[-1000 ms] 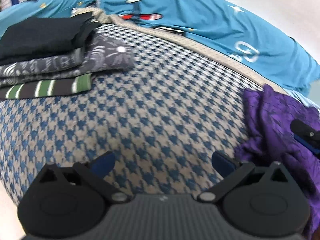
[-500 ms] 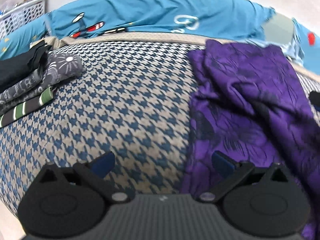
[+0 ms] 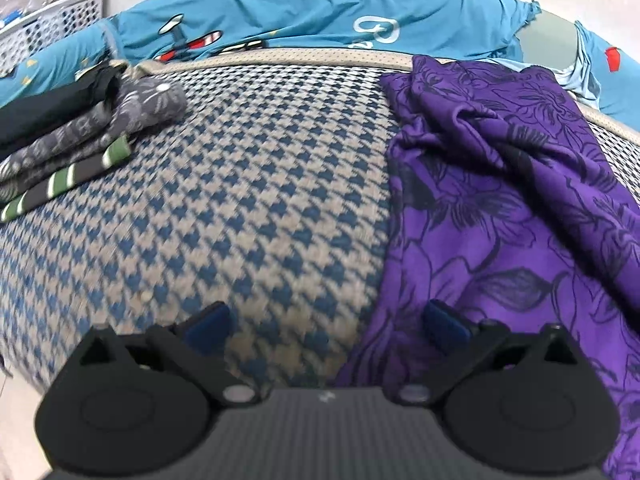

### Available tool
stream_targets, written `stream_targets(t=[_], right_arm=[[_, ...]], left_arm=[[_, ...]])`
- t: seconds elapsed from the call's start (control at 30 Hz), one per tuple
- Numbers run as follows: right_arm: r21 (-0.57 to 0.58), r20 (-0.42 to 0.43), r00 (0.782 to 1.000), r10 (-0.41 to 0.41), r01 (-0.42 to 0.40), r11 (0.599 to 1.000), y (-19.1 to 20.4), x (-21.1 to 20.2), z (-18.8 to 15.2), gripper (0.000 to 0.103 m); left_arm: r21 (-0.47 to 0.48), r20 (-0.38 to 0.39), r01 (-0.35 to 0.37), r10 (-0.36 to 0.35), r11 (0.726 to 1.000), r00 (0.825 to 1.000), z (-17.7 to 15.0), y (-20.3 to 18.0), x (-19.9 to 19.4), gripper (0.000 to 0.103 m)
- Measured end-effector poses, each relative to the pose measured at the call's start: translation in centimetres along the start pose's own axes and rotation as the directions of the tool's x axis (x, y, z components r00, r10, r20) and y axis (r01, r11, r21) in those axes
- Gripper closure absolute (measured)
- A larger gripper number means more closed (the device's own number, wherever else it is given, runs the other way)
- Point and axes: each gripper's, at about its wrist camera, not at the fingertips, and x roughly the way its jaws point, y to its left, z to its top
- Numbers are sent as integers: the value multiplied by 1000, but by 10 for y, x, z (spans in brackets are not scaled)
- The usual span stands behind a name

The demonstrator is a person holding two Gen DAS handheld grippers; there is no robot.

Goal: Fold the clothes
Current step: 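Grasp the red-trimmed hem of the purple garment with the right gripper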

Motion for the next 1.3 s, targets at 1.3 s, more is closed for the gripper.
stream_targets(t=[1.3], right_arm=[[-119,-11,1000,-12,11,993,-3,18,-49,93]], left_arm=[[-93,2,-27,27,995,1000,-33,2,-27,0]])
